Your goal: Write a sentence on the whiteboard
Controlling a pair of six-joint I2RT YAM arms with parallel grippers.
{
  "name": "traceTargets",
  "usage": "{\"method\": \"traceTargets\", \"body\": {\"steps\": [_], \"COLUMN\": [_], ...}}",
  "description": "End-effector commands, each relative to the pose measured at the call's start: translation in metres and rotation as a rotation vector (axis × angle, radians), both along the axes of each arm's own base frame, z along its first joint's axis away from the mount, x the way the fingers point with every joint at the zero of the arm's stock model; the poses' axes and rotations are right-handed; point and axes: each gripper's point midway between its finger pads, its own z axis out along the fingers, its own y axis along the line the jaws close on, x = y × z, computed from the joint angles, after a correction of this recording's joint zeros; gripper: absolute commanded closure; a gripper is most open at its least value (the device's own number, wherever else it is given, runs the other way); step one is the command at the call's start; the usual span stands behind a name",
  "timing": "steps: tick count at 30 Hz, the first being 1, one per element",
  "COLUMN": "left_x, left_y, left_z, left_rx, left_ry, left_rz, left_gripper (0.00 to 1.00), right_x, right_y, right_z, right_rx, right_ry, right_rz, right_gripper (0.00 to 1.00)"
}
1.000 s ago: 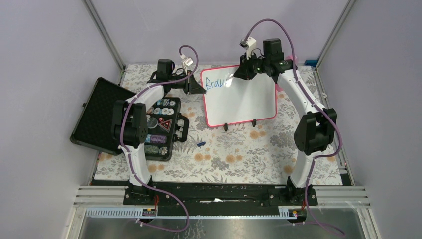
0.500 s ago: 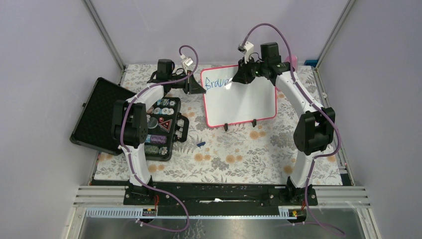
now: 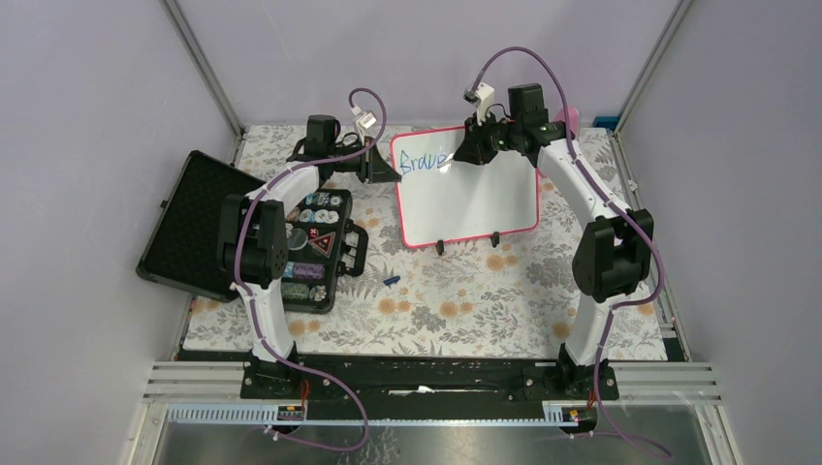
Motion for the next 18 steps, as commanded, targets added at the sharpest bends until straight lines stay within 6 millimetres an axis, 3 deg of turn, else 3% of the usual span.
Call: {"method": "traceTargets", "body": {"steps": [1, 9, 18], "left_x": [-0.007, -0.007, -0.007], "left_y": [-0.015, -0.015, -0.015], "left_z": [0.0, 0.0, 0.004], "left_rx": [0.003, 0.004, 0.003], "left_ry": [-0.036, -0.036, -0.037], "left_rz": [-0.061, -0.059, -0.055], "left_gripper": [1.0, 1.0, 1.0], "right_x": [0.011, 0.01, -0.008], "right_y": [-0.025, -0.031, -0.019], "right_z": [0.019, 0.02, 0.051], "right_rx": [-0.046, -0.052, 0.034], "right_ry": [-0.096, -0.094, -0.094], "right_rz": [-0.061, -0.066, -0.008], "right_gripper": [1.0, 1.0, 1.0]}}
